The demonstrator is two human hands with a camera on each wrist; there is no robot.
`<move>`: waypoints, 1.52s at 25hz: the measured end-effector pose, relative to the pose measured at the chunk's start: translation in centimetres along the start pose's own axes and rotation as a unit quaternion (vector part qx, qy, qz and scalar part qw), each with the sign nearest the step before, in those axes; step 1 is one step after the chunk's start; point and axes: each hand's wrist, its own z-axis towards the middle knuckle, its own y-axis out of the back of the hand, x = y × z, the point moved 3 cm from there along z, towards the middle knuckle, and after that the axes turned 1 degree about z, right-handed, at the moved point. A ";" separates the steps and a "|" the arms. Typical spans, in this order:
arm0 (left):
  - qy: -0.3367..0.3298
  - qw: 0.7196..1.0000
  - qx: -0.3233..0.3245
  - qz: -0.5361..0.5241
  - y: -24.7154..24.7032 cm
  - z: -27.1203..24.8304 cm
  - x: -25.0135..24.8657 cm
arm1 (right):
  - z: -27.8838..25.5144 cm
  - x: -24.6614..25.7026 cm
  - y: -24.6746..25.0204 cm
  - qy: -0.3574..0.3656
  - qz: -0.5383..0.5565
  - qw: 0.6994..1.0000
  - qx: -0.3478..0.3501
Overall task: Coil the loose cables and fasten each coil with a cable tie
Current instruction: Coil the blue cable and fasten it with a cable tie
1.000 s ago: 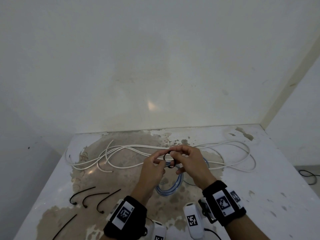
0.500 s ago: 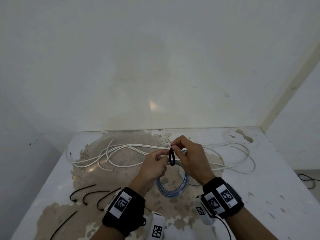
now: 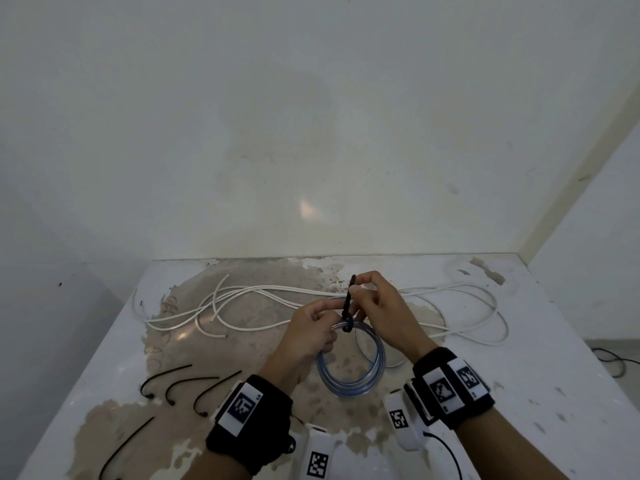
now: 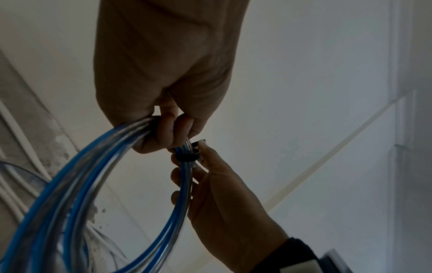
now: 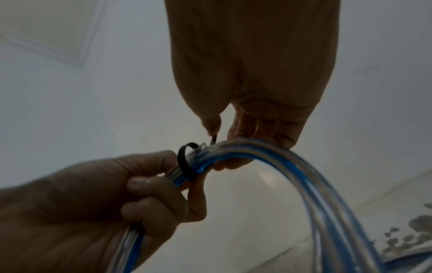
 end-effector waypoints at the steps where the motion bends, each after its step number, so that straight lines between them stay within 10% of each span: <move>1: 0.002 1.000 -0.008 -0.006 0.2 0.1 0.0 | -0.2 0.1 0.1 0.006 0.005 1.000 0.014; 38: -0.017 0.997 0.042 0.070 -0.6 -0.2 -1.3 | -0.1 1.7 1.1 0.057 -0.064 0.996 -0.022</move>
